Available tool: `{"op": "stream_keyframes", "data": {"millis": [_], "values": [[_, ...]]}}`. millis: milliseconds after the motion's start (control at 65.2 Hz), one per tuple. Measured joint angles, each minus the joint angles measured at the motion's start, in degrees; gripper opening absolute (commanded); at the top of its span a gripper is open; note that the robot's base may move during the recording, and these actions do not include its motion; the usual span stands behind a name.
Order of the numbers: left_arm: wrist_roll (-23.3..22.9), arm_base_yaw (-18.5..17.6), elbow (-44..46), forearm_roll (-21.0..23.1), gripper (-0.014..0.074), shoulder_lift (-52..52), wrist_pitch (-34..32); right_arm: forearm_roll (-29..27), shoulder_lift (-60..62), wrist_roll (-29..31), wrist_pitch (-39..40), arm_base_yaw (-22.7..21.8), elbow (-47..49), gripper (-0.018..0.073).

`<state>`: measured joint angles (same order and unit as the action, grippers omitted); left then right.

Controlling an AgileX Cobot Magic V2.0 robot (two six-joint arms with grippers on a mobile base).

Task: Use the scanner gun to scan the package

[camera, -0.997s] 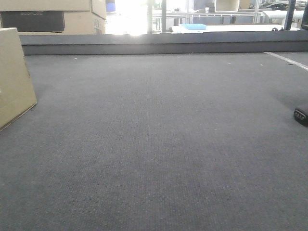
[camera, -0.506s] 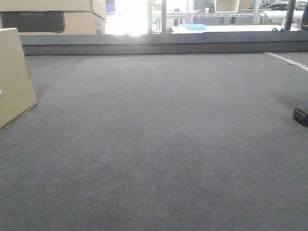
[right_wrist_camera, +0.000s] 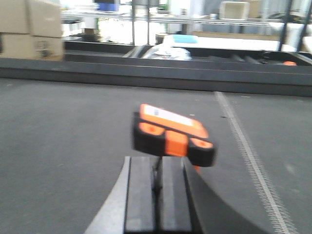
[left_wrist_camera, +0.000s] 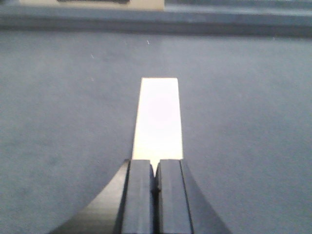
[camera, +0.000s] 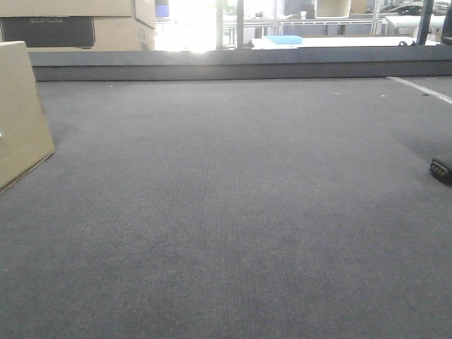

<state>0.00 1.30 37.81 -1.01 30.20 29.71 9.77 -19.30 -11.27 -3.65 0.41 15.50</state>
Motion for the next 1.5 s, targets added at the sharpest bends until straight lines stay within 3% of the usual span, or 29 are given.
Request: {"op": "stream_keyframes", "data": {"millis": [138,292,645,1504], "values": [[0.0,0.0,-4.69,-0.66,-0.0111,-5.79,-4.11,0.11,0.0,0.09,0.0,3.64,0.0,-0.016],[0.0,0.0,-8.78,-0.8,-0.0111,-12.71,-8.16,0.11,1.33,0.09,-0.51,4.17,0.3,-0.016],[0.0,0.0,-13.66,0.53,-0.0111,-25.16,-8.67,0.11,9.43,0.09,-8.98,4.27,2.8,-0.016],[0.0,0.0,-13.66,0.53,-0.0111,-26.93,-8.77,0.11,11.89,0.19,-9.23,4.27,2.8,-0.016]]}}
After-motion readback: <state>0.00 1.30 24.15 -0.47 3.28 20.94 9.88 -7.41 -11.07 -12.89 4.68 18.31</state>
